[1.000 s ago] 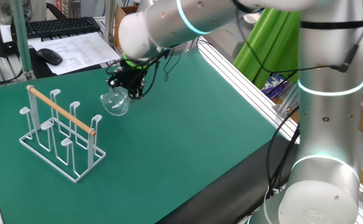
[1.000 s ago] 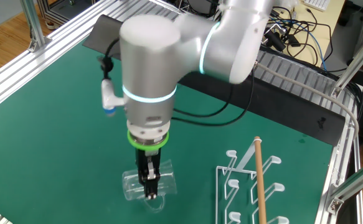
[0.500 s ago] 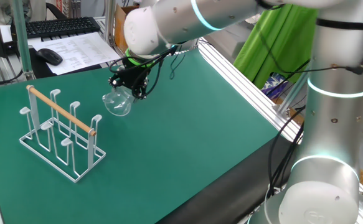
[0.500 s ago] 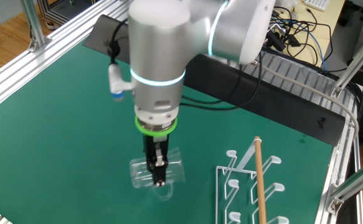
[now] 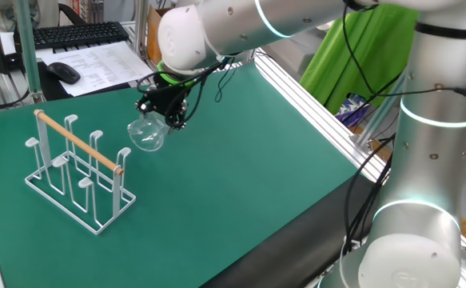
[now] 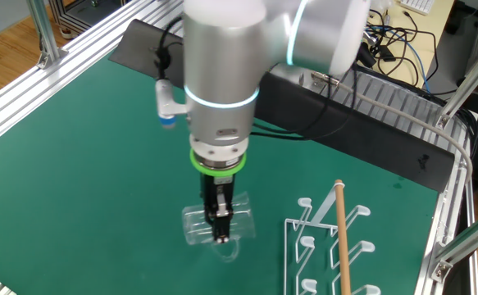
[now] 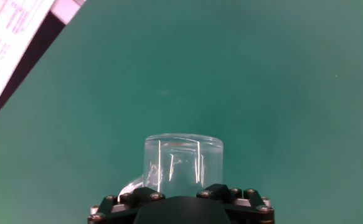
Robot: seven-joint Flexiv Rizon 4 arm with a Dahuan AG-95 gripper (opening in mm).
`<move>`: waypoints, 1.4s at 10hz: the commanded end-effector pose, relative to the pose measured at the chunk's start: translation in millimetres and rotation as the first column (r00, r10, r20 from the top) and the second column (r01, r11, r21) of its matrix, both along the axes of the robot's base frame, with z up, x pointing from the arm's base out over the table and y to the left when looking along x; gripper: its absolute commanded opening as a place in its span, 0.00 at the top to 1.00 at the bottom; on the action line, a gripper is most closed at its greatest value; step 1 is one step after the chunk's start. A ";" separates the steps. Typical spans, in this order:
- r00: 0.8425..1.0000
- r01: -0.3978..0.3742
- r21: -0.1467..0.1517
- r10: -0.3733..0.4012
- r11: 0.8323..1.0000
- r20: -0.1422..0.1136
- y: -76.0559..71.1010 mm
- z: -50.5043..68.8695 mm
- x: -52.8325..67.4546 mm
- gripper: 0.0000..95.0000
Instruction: Put the cup on the cup rack
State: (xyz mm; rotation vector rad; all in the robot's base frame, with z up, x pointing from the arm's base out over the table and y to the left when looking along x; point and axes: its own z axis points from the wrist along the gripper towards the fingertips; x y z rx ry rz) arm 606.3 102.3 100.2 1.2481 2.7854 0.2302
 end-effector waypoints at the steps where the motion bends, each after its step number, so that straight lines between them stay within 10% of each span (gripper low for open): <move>1: 1.000 -0.002 0.002 0.002 1.000 0.000 5.9 5.1 -7.6 1.00; 14: 0.998 -0.065 0.004 0.065 0.998 0.005 16.0 0.2 -33.1 1.00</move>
